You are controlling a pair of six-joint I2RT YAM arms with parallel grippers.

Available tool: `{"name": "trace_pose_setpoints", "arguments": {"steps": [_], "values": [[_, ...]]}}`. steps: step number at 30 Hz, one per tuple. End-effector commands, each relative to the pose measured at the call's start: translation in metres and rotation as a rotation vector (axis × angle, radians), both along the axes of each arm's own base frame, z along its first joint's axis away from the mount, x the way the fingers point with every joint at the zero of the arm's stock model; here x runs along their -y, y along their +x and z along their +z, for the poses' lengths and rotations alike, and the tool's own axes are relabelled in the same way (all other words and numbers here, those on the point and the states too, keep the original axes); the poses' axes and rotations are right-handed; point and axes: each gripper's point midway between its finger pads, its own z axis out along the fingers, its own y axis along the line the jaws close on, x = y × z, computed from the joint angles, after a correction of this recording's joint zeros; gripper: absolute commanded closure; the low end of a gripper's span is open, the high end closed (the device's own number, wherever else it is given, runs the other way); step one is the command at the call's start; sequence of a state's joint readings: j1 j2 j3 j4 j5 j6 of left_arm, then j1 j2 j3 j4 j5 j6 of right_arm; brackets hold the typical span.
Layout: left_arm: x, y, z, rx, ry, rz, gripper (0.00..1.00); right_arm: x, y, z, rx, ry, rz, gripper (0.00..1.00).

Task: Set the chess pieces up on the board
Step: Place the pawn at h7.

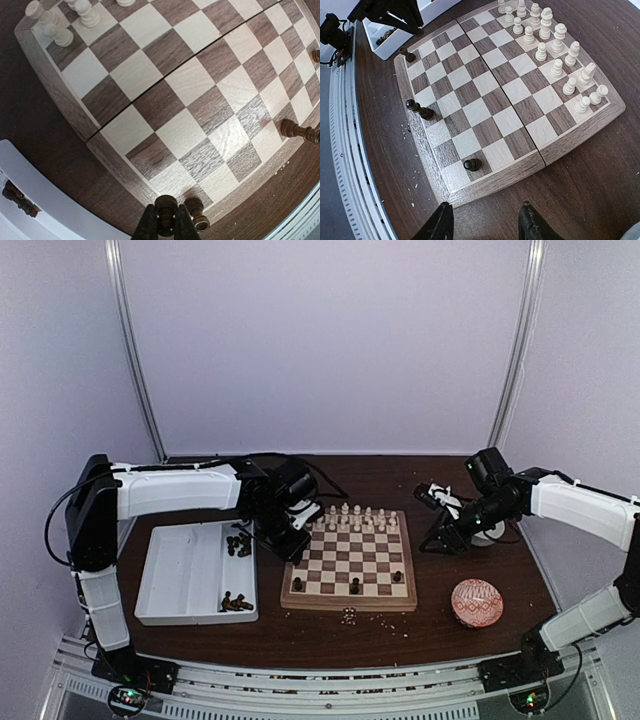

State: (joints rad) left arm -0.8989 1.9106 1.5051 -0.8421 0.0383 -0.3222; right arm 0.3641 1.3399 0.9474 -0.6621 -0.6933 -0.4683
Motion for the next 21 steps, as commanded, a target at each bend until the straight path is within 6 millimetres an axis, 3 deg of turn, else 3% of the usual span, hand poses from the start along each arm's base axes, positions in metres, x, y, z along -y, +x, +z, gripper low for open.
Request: {"name": "trace_pose_setpoints", "arguments": {"steps": [1, 10, 21], "values": [[0.017, -0.002, 0.008, -0.006, -0.037, -0.044, 0.96, 0.001, 0.004, 0.011, 0.041, -0.003, 0.0, 0.55], [0.017, -0.004, -0.018, -0.027, 0.021, -0.048, 0.96, 0.002, 0.004, 0.01, 0.04, -0.007, 0.002, 0.55], [0.013, -0.007, -0.029, -0.043, 0.047, -0.051, 0.97, 0.002, 0.004, 0.007, 0.034, -0.011, 0.004, 0.55]]}}
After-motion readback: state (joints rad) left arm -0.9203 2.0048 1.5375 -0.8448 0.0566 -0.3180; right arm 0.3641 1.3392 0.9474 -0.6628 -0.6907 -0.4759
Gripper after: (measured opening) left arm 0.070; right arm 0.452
